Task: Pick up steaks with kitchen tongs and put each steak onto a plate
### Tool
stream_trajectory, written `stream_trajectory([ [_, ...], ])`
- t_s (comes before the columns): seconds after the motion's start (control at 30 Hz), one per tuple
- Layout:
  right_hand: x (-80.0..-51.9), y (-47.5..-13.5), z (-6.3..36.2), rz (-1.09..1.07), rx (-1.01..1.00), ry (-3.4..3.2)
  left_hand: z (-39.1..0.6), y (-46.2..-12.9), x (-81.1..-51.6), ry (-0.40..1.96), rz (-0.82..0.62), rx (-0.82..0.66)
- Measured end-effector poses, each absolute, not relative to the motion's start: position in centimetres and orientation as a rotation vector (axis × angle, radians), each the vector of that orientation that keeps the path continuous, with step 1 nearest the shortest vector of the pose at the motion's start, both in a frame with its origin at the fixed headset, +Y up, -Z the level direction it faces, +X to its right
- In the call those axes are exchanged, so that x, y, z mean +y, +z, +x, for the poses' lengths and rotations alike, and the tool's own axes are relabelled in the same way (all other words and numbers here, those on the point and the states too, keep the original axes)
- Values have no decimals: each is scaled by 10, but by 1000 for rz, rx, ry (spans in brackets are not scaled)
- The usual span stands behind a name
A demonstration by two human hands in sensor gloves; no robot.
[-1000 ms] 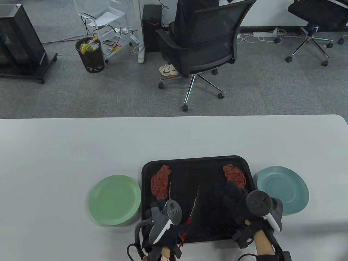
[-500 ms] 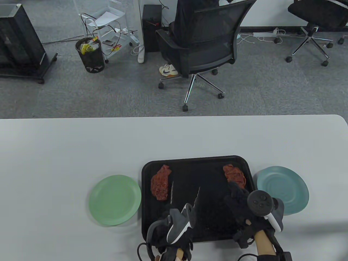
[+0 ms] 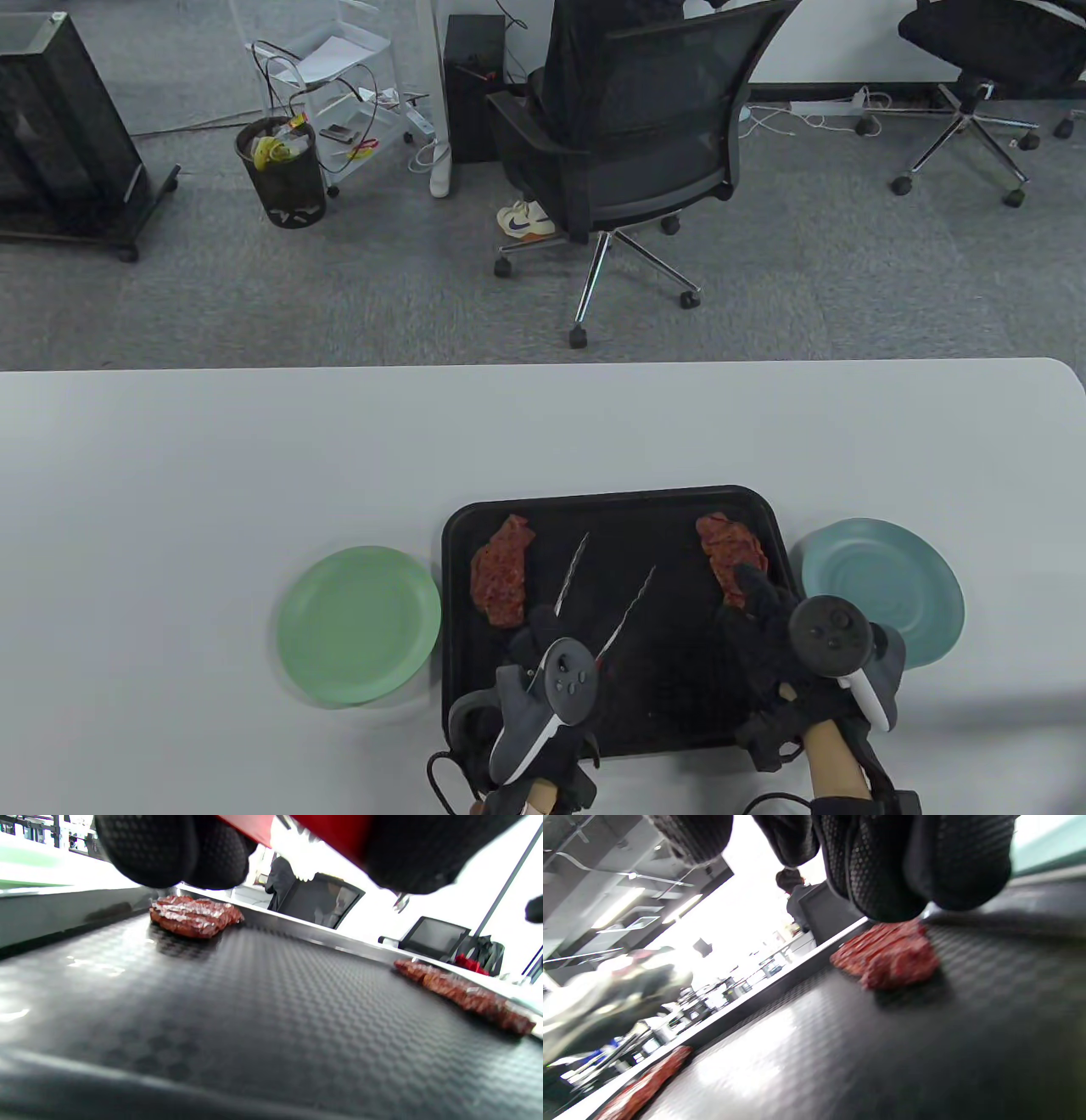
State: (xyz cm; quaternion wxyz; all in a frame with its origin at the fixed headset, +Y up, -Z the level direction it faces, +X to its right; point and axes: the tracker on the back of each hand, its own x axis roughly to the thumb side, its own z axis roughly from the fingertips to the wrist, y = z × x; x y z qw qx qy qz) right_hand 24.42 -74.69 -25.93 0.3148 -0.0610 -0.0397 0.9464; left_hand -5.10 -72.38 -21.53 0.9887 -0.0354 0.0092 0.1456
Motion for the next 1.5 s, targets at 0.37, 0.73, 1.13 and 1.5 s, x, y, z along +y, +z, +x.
stream_trajectory([
  [0.37, -755, -246, 384, -1124, -80, 2532, -68, -220, -717, 380, -77, 42],
  [0.73, -777, -256, 402, -1293, 117, 2384, -70, -222, -718, 375, -104, 33],
  [1.13, -785, -272, 395, -1412, 172, 2535, -74, -222, -720, 366, -128, 41],
  [1.5, -778, -238, 417, -1272, -53, 1933, -81, -223, -721, 390, -135, 65],
])
